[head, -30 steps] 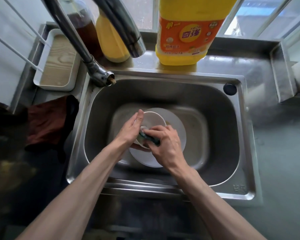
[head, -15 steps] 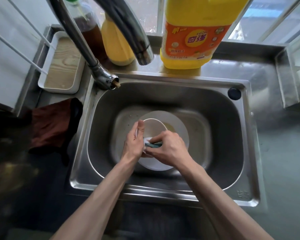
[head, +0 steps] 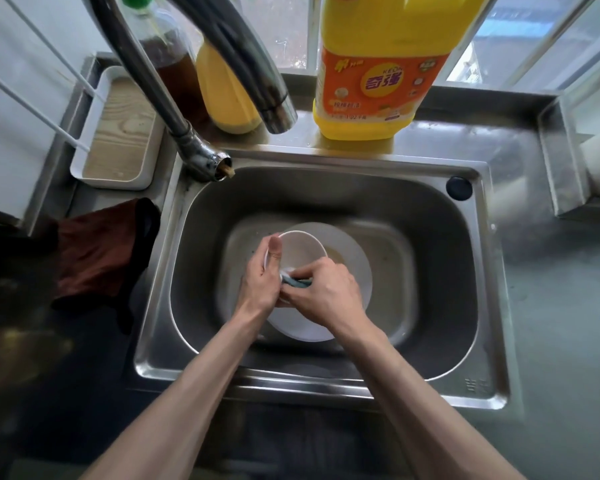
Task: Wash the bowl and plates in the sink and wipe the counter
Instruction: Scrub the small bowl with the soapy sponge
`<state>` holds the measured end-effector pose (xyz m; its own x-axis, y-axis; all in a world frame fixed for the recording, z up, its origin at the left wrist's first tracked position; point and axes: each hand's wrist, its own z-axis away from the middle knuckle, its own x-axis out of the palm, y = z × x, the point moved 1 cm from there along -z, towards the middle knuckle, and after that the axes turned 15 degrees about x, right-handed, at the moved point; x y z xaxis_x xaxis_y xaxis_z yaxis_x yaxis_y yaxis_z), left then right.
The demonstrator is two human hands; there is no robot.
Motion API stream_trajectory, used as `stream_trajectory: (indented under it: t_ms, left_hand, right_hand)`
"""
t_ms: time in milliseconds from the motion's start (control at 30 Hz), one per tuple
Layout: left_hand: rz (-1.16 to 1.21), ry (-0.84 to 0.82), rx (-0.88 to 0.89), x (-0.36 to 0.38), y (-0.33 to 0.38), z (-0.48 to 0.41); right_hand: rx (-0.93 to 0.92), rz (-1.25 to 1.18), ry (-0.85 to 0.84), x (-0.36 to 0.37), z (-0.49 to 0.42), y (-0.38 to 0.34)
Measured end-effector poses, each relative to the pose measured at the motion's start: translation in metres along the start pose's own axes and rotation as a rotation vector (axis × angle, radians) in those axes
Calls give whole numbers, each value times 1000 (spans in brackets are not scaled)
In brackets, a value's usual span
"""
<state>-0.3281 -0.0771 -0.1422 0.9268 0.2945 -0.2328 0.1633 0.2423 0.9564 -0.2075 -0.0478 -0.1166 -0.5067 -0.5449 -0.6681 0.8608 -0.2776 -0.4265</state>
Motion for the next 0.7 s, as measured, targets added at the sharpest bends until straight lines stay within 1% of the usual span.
stream_trajectory:
  t_ms: [33,67,100,200,300,367,433,500,567,700]
  left_hand:
    - [-11,-32,-1,-3,2,-3]
    - [-11,-68,-23,-5,2,-6]
    - [-5,-98,-55,-5,3,-9]
    - [35,-146,-113,-3,7,-13]
    - [89,-121,-126,2,12,-9]
    - [174,-99,-143,5,11,-6]
    - [185,-96,-116,6,9,-5]
    - [160,-91,-80,3,8,-5]
    - [128,-108,-46,1,9,-7]
    - [117,-148,-87,-4,11,-10]
  right_hand:
    - [-17,-64,-54,-2,0,0]
    - [-52,-76,-49,-2,0,1]
    - [-99,-52,-3,0,-1,3]
    - [-289,56,233,7,-8,10]
    - [-411,166,403,2,-15,15]
    - [-425,249,515,2,-14,19]
    - [-384,293,577,0,-9,21]
    - [-347,321,564,0,-5,24]
    - [-321,309,496,-3,-2,26]
    - [-296,173,240,-8,-4,24]
